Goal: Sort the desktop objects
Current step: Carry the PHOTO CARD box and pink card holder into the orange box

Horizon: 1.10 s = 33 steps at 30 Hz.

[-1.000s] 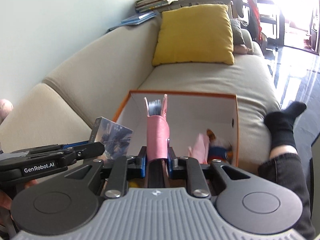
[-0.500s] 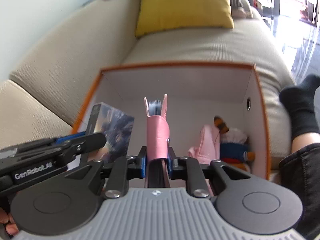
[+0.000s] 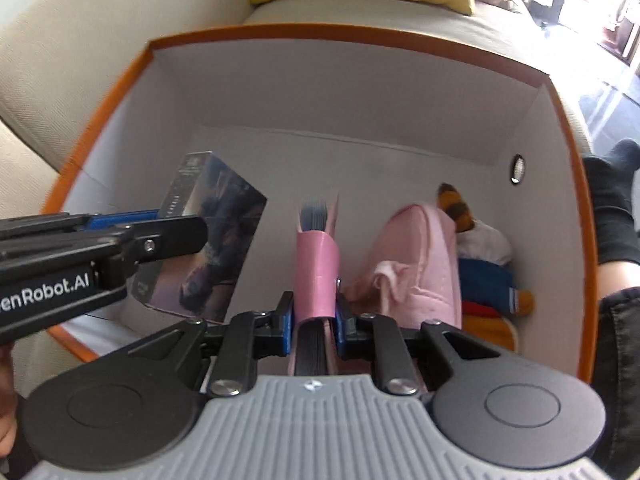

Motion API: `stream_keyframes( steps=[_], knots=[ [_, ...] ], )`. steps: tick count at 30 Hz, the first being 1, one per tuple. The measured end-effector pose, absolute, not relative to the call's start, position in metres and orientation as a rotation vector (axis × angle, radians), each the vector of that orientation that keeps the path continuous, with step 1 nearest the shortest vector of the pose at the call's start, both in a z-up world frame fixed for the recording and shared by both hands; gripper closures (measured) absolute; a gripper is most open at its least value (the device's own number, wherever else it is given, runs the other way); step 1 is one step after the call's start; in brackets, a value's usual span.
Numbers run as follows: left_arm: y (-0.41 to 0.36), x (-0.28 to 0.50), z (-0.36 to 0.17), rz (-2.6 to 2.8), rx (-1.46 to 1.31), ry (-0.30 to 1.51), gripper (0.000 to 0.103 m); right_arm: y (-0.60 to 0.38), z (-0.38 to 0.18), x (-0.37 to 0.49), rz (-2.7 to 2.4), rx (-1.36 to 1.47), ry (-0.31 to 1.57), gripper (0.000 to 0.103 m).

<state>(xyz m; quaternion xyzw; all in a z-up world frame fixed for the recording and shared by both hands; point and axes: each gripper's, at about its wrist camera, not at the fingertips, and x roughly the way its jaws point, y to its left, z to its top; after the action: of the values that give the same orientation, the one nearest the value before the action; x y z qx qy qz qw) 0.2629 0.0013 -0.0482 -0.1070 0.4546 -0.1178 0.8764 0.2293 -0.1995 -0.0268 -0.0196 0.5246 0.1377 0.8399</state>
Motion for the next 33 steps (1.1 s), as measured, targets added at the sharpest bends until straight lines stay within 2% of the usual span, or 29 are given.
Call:
stream_keyframes(
  steps=[19,20,26,33],
  knots=[
    [-0.003,0.272,-0.073,-0.28,-0.26,1.024,0.078,-0.225,-0.015,0.219,0.315,0.097,1.205,0.075],
    [-0.005,0.272,-0.075,-0.278,-0.253,1.029,0.078,-0.227,-0.013,0.22,0.32,0.108,1.208,0.078],
    [-0.011,0.267,-0.072,-0.277,-0.225,1.02,0.078,-0.226,-0.005,0.227,0.305,0.15,1.175,0.084],
    [-0.012,0.266,-0.075,-0.324,-0.259,1.027,0.078,-0.221,0.021,0.22,0.254,0.081,1.052,0.085]
  ],
)
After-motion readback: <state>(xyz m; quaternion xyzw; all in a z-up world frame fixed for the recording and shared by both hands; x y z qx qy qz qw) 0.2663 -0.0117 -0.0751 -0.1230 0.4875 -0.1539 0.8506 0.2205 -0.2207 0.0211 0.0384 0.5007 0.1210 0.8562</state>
